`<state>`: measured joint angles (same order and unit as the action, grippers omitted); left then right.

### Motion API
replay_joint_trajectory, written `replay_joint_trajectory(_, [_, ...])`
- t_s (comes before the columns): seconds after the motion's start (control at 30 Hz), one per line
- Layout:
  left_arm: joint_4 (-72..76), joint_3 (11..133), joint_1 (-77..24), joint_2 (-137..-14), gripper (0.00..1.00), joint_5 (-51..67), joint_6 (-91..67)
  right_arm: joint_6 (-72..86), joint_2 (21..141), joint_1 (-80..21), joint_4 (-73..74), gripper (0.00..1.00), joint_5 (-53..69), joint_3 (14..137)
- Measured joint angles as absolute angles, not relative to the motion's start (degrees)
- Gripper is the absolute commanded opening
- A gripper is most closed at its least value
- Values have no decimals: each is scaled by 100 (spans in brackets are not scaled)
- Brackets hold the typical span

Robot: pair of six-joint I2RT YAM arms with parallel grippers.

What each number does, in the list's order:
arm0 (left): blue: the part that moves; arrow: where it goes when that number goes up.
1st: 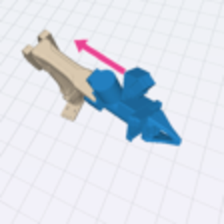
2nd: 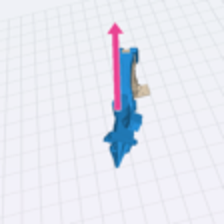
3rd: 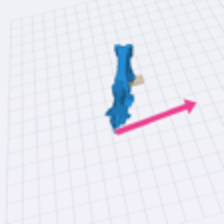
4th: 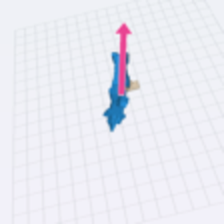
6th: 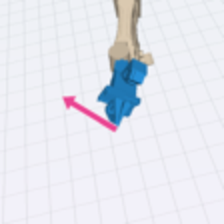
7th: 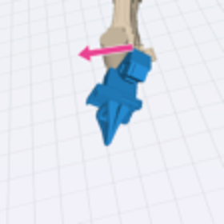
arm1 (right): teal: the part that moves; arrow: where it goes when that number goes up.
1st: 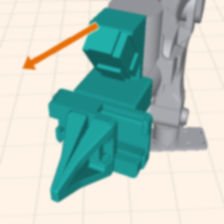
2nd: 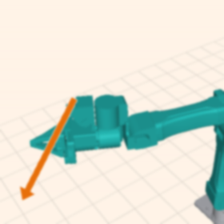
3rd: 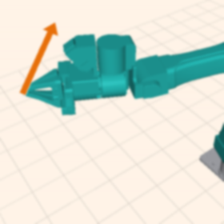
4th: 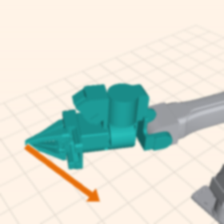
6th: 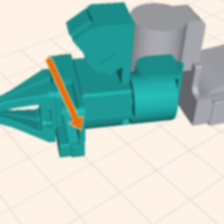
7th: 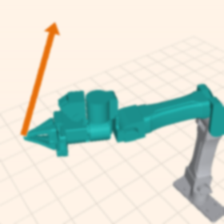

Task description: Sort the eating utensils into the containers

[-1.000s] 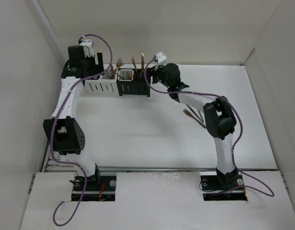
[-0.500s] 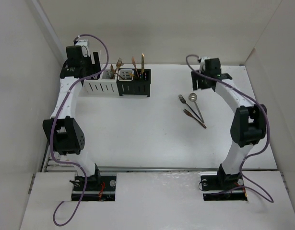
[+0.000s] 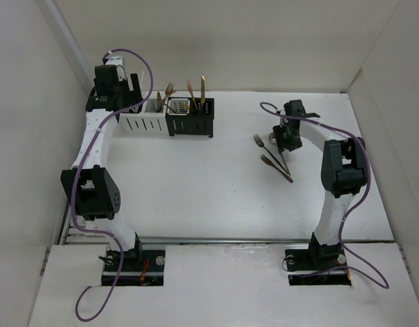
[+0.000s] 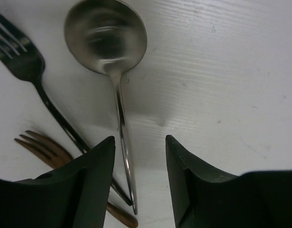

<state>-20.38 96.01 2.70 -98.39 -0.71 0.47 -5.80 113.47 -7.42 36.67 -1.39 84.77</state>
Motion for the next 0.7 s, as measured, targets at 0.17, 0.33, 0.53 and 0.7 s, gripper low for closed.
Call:
replay_joint_trajectory(0.17, [-2036, 9601, 270, -9839, 83, -126, 47, -600, 11664, -716, 3649, 46, -91, 8530])
replay_joint_trajectory(0.33, [-2034, 9601, 270, -9839, 83, -163, 47, -607, 11837, -720, 3697, 23, -51, 8770])
replay_joint_trajectory(0.53, [-2034, 9601, 270, -9839, 83, -165, 62, -648, 11968, -720, 3728, 0, -78, 8995])
replay_joint_trajectory(0.7, [-2043, 9601, 274, -9839, 79, 329, 161, -646, 11915, -722, 3640, 0, -480, 8995])
